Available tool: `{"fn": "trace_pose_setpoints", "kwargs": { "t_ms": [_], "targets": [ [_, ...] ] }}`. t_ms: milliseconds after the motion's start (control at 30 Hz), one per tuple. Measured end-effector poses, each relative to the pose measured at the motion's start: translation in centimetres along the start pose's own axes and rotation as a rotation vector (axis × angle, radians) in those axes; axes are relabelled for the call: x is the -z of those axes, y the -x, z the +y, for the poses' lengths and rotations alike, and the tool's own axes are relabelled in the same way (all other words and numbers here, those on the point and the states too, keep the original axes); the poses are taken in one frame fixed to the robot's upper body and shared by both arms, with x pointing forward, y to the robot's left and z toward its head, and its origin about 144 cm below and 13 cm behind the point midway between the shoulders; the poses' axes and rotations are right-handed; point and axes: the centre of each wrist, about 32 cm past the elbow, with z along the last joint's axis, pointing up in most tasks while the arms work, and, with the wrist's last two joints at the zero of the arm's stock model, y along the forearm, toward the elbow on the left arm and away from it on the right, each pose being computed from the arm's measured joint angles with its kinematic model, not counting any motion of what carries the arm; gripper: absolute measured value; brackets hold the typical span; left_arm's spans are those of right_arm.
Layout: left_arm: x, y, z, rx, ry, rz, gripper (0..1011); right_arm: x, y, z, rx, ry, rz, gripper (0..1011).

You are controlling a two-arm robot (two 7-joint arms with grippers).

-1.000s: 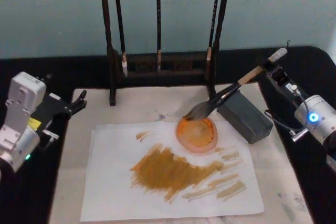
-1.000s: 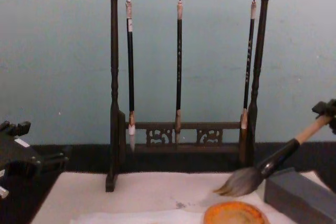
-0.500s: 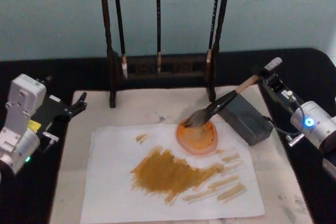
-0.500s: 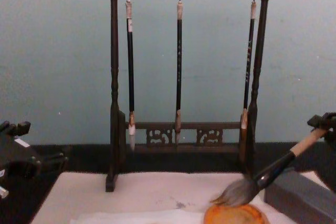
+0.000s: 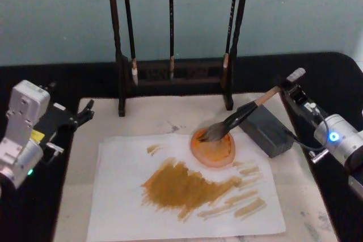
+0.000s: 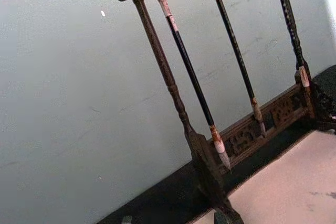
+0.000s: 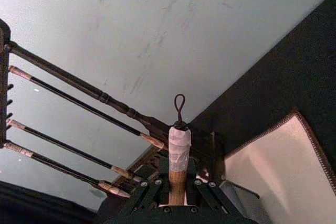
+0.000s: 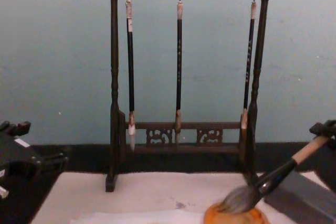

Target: Pick up the brush from the inkstone, write on the paper, then place the brush back to its original position.

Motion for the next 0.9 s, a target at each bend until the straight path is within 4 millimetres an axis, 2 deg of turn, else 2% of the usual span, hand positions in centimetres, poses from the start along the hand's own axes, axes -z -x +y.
{"fn": "trace_pose_setpoints", "kwargs": {
  "t_ms": [900],
  "targets": [
    [0.0, 0.0, 0.0, 0.0, 0.0, 0.0, 1010, 1.0, 0.0, -0.3, 0.044, -0.007, 0.003, 173]
  ]
}}
